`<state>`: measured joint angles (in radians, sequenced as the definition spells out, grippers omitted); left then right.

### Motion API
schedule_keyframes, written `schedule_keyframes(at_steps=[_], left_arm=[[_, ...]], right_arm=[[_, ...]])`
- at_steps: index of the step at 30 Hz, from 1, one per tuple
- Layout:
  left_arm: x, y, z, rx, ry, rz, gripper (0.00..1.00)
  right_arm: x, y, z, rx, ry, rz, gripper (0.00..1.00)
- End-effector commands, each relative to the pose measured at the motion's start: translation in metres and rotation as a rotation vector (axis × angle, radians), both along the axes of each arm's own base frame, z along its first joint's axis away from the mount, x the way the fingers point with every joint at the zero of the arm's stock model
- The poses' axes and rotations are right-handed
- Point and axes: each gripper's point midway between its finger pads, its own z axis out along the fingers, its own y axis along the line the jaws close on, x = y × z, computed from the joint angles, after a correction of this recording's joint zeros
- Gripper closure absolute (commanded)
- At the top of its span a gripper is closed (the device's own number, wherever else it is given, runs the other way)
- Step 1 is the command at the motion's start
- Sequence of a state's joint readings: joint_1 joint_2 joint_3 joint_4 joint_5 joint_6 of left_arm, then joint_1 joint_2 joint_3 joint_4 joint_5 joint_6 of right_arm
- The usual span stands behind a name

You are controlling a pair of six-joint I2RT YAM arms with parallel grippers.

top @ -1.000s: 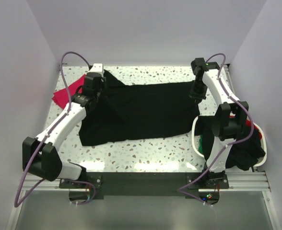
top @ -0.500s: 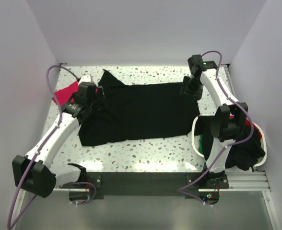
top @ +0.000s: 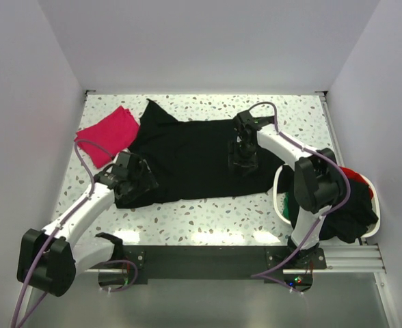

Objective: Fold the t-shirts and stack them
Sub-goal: Fold the tshirt

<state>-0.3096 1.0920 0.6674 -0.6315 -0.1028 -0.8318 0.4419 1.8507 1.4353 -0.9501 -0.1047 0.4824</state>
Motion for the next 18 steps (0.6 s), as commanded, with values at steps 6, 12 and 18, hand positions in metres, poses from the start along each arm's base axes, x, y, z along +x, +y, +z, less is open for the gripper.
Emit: schedule_keyframes(at_steps=[6, 12, 18], left_arm=[[-0.013, 0.011, -0.024, -0.006, 0.036, 0.129, 0.00], [-0.033, 0.029, -0.047, 0.064, 0.084, 0.179, 0.00], [-0.035, 0.053, -0.047, 0.157, 0.056, 0.244, 0.00]], right_arm=[[0.003, 0.006, -0.026, 0.034, 0.013, -0.019, 0.43], [-0.007, -0.001, -0.048, 0.000, 0.051, -0.019, 0.43], [-0.014, -0.019, -0.065, -0.090, 0.069, -0.014, 0.43]])
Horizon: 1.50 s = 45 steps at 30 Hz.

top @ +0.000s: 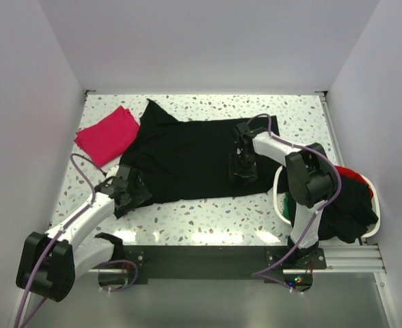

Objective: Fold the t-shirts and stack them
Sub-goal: Fold the tshirt

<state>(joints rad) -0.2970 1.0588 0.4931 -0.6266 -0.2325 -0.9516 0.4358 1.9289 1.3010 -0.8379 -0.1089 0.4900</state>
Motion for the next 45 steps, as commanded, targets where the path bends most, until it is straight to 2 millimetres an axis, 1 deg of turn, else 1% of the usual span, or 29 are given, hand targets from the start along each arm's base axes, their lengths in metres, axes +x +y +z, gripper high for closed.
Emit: schedule_keyframes(at_steps=[1, 4, 6, 8, 11, 12, 14, 15, 17, 18, 20, 21, 24, 29, 31, 32, 33, 40, 42, 43, 44, 45], left_arm=[[0.002, 0.020, 0.003, 0.076, -0.034, 0.073, 0.00], [0.000, 0.023, 0.003, 0.092, -0.027, 0.086, 0.00], [0.000, 0.028, 0.002, 0.112, -0.028, 0.101, 0.00], [0.001, 0.032, 0.003, 0.134, -0.033, 0.102, 0.00], [0.002, 0.036, 0.003, 0.159, -0.036, 0.107, 0.04], [0.001, 0.037, 0.003, 0.161, -0.036, 0.110, 0.09], [0.001, 0.038, 0.005, 0.163, -0.040, 0.124, 0.13], [0.000, 0.039, 0.005, 0.167, -0.040, 0.131, 0.19], [-0.001, 0.043, 0.007, 0.177, -0.053, 0.156, 0.25], [-0.002, 0.044, 0.007, 0.181, -0.056, 0.166, 0.33], [-0.003, 0.047, 0.007, 0.194, -0.054, 0.175, 0.42], [-0.003, 0.047, 0.006, 0.197, -0.050, 0.176, 0.49], [-0.007, 0.052, 0.005, 0.223, -0.030, 0.198, 0.55], [-0.009, 0.060, 0.007, 0.271, -0.008, 0.227, 0.59], [-0.009, 0.064, 0.012, 0.288, -0.011, 0.250, 0.67], [-0.008, 0.064, 0.014, 0.288, -0.016, 0.250, 0.73], [-0.009, 0.065, 0.014, 0.289, -0.019, 0.253, 0.74], [-0.010, 0.068, 0.017, 0.309, -0.007, 0.276, 0.75], [-0.007, 0.067, 0.024, 0.305, -0.017, 0.277, 0.67], [-0.004, 0.067, 0.029, 0.301, -0.033, 0.279, 0.62], [0.003, 0.065, 0.038, 0.293, -0.059, 0.278, 0.48], [0.006, 0.064, 0.044, 0.288, -0.072, 0.272, 0.40]], right_arm=[[0.004, -0.015, -0.008, -0.080, -0.029, 0.004, 0.43], [0.004, -0.023, -0.009, -0.126, -0.026, 0.015, 0.43], [0.007, -0.027, -0.007, -0.148, -0.039, 0.017, 0.43], [0.007, -0.027, -0.007, -0.150, -0.038, 0.024, 0.43], [0.008, -0.027, -0.005, -0.146, -0.043, 0.020, 0.43], [0.008, -0.027, -0.005, -0.146, -0.044, 0.019, 0.43], [0.008, -0.026, -0.003, -0.140, -0.045, 0.019, 0.43], [0.008, -0.027, -0.003, -0.144, -0.044, 0.017, 0.43], [0.008, -0.027, -0.003, -0.145, -0.046, 0.018, 0.43], [0.008, -0.027, -0.002, -0.146, -0.044, 0.019, 0.43], [0.008, -0.027, -0.002, -0.146, -0.045, 0.020, 0.43], [0.008, -0.027, -0.002, -0.147, -0.044, 0.020, 0.43], [0.008, -0.027, -0.002, -0.150, -0.045, 0.021, 0.43], [0.010, -0.032, -0.002, -0.174, -0.049, 0.026, 0.43], [0.010, -0.034, -0.002, -0.186, -0.046, 0.031, 0.42], [0.011, -0.034, -0.001, -0.191, -0.050, 0.032, 0.42], [0.011, -0.035, 0.000, -0.194, -0.051, 0.033, 0.42], [0.014, -0.037, 0.004, -0.209, -0.060, 0.043, 0.42], [0.017, -0.036, 0.007, -0.207, -0.067, 0.048, 0.42], [0.019, -0.034, 0.008, -0.198, -0.070, 0.050, 0.42], [0.022, -0.031, 0.013, -0.183, -0.081, 0.052, 0.42], [0.023, -0.028, 0.015, -0.170, -0.086, 0.061, 0.42]])
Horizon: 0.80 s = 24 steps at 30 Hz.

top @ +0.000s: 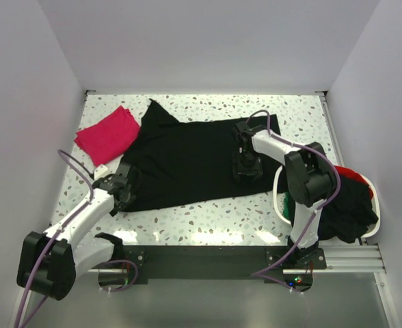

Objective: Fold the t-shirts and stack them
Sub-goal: Fold the tshirt

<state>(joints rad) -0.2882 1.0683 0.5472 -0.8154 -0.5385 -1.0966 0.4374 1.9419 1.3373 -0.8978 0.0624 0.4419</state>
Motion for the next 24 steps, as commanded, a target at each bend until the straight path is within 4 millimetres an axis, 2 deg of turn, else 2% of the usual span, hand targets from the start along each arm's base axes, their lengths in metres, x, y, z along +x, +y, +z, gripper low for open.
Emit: schedule_keyframes(at_steps=[1, 2, 3, 6, 9, 12, 13, 14, 16, 19, 24], left_arm=[[0.021, 0.006, 0.036, 0.028, -0.108, 0.024, 0.33], [0.030, 0.002, 0.049, 0.017, -0.142, 0.016, 0.24], [0.034, 0.002, 0.057, 0.019, -0.154, 0.000, 0.21], [0.054, -0.005, 0.086, 0.020, -0.223, -0.043, 0.16], [0.078, -0.029, 0.097, 0.006, -0.280, -0.146, 0.15], [0.095, -0.080, 0.090, -0.062, -0.302, -0.294, 0.13], [0.097, -0.096, 0.078, -0.112, -0.272, -0.338, 0.13], [0.105, -0.107, 0.074, -0.144, -0.293, -0.363, 0.12], [0.106, -0.123, 0.061, -0.201, -0.273, -0.407, 0.11], [0.107, -0.132, 0.044, -0.240, -0.270, -0.442, 0.07], [0.095, -0.127, 0.016, -0.297, -0.230, -0.402, 0.02]], right_arm=[[0.014, 0.005, 0.017, 0.023, -0.042, 0.029, 0.42], [0.019, 0.009, 0.024, 0.040, -0.058, 0.036, 0.42], [0.019, 0.011, 0.029, 0.046, -0.059, 0.046, 0.42], [0.024, 0.018, 0.048, 0.074, -0.093, 0.064, 0.41], [0.029, 0.022, 0.058, 0.097, -0.118, 0.074, 0.41], [0.030, 0.025, 0.054, 0.112, -0.115, 0.075, 0.41], [0.029, 0.025, 0.048, 0.107, -0.102, 0.073, 0.41], [0.027, 0.024, 0.043, 0.103, -0.093, 0.069, 0.41], [0.028, 0.029, 0.033, 0.121, -0.083, 0.067, 0.41], [0.024, 0.031, 0.020, 0.134, -0.064, 0.064, 0.41], [0.013, 0.032, 0.004, 0.140, -0.036, 0.060, 0.41]])
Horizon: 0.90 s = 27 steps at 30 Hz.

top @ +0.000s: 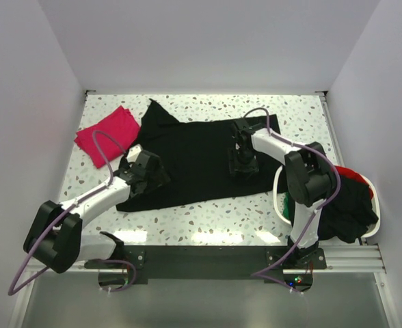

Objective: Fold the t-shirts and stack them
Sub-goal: Fold the tshirt

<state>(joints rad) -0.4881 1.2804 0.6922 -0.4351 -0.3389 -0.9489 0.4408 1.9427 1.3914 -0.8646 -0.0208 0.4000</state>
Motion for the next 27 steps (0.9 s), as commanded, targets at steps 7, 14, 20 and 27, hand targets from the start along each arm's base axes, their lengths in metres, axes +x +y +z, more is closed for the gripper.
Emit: schedule_keyframes(at_steps=[7, 14, 20, 27], left_arm=[[-0.023, 0.030, -0.041, -0.113, 0.075, 0.134, 0.00], [-0.046, 0.064, -0.046, -0.056, 0.137, 0.294, 0.00], [-0.067, 0.102, -0.049, -0.020, 0.147, 0.459, 0.00], [-0.068, 0.151, -0.023, 0.040, 0.054, 0.614, 0.00]], right_arm=[[-0.028, 0.013, -0.024, 0.021, 0.066, 0.032, 0.42], [-0.060, 0.028, -0.033, 0.030, 0.122, 0.052, 0.42], [-0.090, 0.052, -0.032, 0.052, 0.143, 0.094, 0.42], [-0.116, 0.073, -0.024, 0.059, 0.156, 0.185, 0.42]])
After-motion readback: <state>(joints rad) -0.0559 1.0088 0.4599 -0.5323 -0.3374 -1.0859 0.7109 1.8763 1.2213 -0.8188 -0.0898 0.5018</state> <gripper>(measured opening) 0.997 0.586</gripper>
